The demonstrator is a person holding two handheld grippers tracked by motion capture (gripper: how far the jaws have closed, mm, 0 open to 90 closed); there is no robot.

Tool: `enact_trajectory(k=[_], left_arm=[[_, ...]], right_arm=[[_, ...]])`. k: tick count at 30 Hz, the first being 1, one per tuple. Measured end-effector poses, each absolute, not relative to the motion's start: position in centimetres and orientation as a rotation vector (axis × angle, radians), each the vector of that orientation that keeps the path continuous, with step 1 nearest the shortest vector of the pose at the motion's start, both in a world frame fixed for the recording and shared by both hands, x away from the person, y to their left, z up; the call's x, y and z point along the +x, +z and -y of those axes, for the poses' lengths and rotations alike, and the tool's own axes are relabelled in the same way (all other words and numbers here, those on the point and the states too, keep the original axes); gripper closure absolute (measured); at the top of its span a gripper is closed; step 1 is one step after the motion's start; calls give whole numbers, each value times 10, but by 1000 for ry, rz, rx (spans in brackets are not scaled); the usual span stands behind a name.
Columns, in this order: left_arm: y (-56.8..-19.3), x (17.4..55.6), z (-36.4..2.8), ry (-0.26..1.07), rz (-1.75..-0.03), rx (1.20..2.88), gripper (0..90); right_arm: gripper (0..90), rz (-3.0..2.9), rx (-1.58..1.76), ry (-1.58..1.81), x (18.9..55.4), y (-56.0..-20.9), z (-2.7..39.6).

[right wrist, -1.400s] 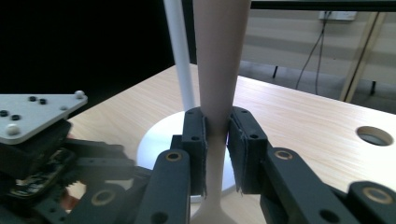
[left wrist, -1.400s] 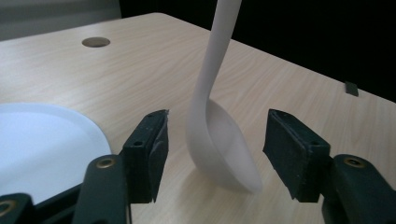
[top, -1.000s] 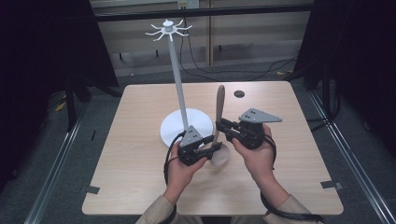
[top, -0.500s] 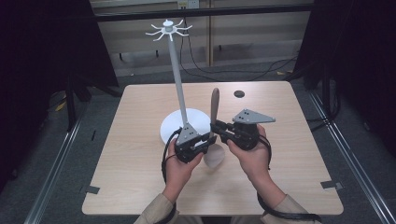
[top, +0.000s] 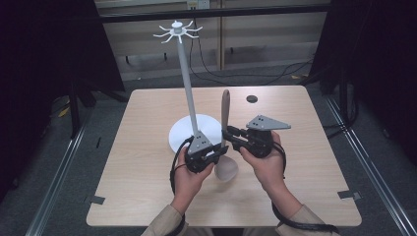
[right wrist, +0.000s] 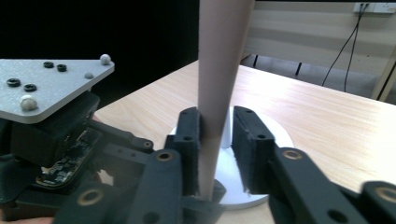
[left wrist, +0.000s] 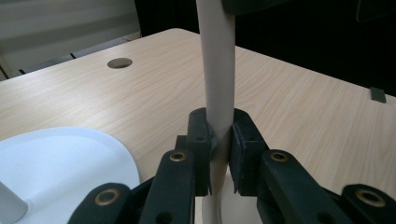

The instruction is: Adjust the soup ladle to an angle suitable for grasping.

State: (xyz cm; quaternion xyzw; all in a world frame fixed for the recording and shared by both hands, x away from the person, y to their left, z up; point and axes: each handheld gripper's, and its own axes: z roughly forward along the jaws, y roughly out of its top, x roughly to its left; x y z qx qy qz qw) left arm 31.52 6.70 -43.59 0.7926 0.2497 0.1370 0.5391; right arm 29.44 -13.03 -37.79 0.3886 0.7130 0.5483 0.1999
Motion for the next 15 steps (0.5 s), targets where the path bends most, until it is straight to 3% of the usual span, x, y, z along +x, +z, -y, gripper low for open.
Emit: enact_trajectory(k=[15], left_arm=[[-435, 318, -79, 316, -618, 1881, 802]], right_arm=[[364, -1951, 1144, 1468, 295, -406, 161]])
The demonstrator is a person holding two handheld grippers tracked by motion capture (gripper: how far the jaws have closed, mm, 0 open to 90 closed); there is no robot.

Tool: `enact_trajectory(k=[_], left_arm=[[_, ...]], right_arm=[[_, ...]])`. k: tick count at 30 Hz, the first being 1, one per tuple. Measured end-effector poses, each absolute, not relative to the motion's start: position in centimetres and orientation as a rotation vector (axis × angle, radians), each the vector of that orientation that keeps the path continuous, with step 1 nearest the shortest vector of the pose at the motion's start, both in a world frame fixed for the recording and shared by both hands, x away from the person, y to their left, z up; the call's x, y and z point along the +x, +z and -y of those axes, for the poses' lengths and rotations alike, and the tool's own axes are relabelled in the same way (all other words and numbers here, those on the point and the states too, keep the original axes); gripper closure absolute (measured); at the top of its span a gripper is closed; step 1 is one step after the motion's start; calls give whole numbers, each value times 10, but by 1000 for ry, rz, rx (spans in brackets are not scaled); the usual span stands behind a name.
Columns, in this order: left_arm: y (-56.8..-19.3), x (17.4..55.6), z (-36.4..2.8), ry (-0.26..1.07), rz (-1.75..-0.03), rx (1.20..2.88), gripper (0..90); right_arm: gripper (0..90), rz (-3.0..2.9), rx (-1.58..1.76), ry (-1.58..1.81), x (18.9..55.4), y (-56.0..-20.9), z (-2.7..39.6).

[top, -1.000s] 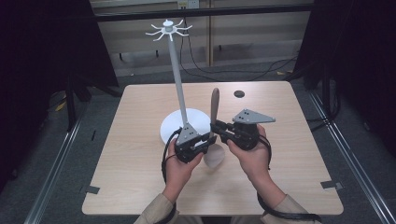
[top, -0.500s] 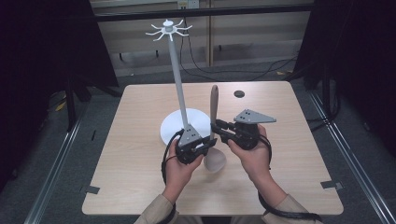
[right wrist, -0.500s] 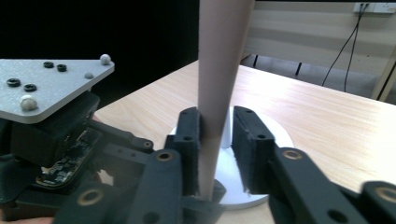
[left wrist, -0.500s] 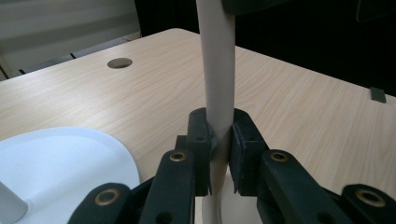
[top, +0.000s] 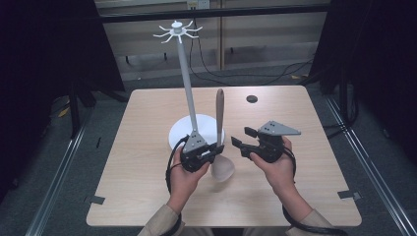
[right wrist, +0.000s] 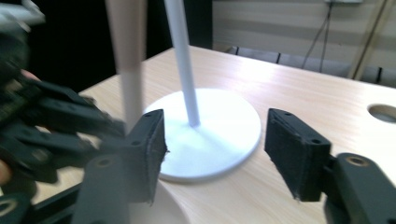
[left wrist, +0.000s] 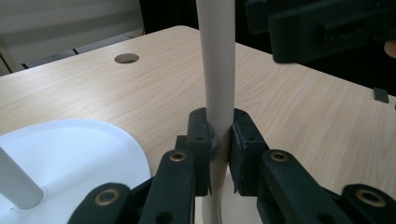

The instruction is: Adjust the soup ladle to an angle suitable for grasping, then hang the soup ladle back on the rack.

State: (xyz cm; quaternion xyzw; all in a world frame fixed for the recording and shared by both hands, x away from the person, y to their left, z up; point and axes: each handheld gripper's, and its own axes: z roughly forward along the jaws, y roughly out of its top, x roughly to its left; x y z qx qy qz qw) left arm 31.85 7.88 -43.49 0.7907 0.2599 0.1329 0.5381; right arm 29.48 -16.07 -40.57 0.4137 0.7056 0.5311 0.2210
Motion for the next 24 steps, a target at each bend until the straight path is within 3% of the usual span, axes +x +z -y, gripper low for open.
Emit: enact_trajectory(k=[19, 24], left_arm=[[-427, 321, -89, 295, -641, 1866, 802], [-422, 323, -92, 295, -637, 1860, 802]], right_arm=[[37, -1973, 1223, 1358, 284, -448, 190], [25, -1987, 1211, 1360, 283, -452, 191]])
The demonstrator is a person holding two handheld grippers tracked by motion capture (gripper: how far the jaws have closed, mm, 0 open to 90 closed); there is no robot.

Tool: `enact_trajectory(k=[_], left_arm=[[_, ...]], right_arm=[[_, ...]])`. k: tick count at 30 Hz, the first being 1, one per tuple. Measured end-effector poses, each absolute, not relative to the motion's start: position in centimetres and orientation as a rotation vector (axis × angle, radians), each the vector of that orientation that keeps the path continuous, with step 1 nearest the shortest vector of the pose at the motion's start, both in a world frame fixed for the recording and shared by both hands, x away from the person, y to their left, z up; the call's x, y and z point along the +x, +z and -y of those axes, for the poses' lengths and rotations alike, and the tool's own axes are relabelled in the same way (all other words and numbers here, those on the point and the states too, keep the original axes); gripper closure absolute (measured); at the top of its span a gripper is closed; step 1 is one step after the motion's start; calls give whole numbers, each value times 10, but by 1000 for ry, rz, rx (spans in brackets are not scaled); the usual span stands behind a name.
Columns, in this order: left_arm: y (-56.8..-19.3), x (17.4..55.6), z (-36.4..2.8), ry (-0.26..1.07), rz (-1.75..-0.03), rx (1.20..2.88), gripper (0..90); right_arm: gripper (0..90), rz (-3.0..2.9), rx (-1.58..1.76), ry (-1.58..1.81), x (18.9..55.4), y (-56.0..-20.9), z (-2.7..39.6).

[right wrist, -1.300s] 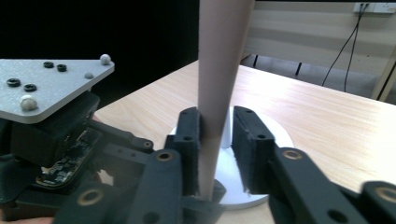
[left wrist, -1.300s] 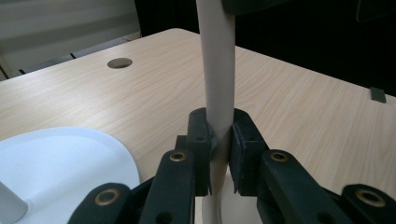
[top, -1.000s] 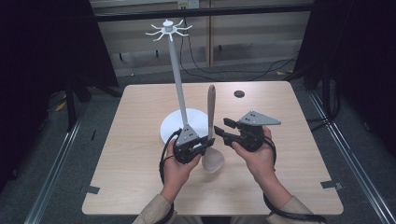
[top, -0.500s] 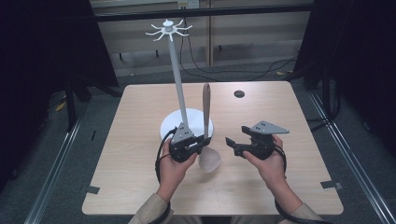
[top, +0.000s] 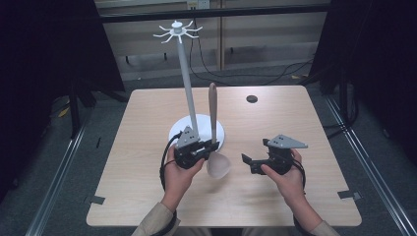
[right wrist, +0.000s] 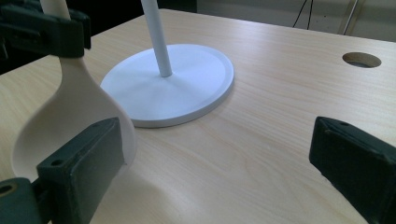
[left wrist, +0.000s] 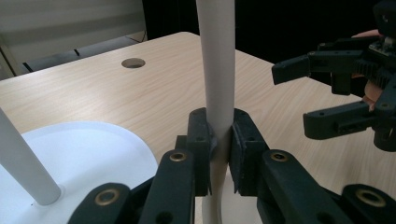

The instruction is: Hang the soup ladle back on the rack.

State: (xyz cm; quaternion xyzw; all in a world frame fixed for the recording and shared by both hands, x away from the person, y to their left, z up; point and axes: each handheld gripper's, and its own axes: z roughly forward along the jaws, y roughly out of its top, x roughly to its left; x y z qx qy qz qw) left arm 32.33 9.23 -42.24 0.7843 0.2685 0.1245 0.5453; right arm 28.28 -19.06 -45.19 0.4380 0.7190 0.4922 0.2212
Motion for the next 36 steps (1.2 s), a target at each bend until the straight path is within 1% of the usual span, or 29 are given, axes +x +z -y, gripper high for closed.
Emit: enact_trajectory(k=[9, 14, 36], left_arm=[[-412, 326, -95, 310, -647, 1857, 802], [-407, 330, -95, 296, -638, 1846, 802], [-372, 346, -93, 321, -619, 1817, 802]], right_arm=[[25, -2005, 1211, 1348, 280, -456, 194], [25, -2024, 1219, 1326, 279, -458, 194], [27, -2035, 1214, 1313, 278, -460, 194]])
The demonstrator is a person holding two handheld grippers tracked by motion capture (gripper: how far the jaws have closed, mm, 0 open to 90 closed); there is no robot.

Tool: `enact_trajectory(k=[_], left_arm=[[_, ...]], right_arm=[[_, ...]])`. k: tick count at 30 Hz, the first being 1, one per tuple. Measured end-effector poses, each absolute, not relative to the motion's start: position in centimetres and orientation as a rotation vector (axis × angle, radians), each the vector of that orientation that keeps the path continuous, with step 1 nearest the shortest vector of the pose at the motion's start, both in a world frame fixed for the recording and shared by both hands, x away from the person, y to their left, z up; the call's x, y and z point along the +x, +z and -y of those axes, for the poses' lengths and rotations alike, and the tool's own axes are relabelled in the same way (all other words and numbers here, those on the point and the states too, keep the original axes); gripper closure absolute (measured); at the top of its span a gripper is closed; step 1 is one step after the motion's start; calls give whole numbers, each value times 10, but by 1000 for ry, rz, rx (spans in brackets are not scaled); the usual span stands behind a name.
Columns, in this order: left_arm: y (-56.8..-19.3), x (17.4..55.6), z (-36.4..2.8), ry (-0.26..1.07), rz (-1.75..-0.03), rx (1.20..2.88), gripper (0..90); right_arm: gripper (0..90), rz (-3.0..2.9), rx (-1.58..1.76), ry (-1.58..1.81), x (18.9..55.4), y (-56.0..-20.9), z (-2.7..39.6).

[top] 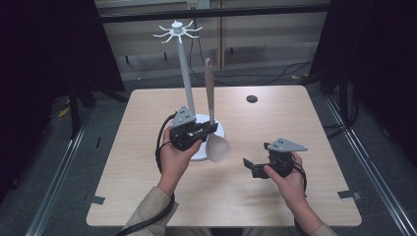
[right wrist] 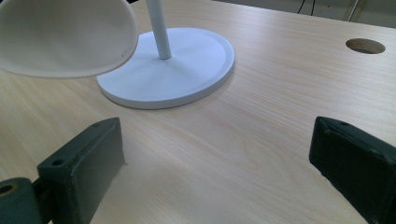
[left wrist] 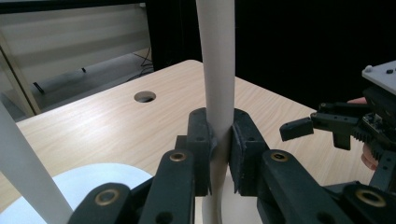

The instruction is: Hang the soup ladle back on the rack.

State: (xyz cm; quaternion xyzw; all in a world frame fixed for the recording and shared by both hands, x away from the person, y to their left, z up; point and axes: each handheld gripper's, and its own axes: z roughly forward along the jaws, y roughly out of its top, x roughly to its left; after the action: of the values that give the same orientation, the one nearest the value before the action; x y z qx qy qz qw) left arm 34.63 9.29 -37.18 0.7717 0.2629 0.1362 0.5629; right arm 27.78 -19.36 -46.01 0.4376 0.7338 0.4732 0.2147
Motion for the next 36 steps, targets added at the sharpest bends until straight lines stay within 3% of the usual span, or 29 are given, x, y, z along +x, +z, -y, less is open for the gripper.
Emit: enact_trajectory(k=[36], left_arm=[[-337, 375, -95, 345, -649, 1756, 802]], right_arm=[[28, -2032, 1216, 1334, 278, -457, 199]])
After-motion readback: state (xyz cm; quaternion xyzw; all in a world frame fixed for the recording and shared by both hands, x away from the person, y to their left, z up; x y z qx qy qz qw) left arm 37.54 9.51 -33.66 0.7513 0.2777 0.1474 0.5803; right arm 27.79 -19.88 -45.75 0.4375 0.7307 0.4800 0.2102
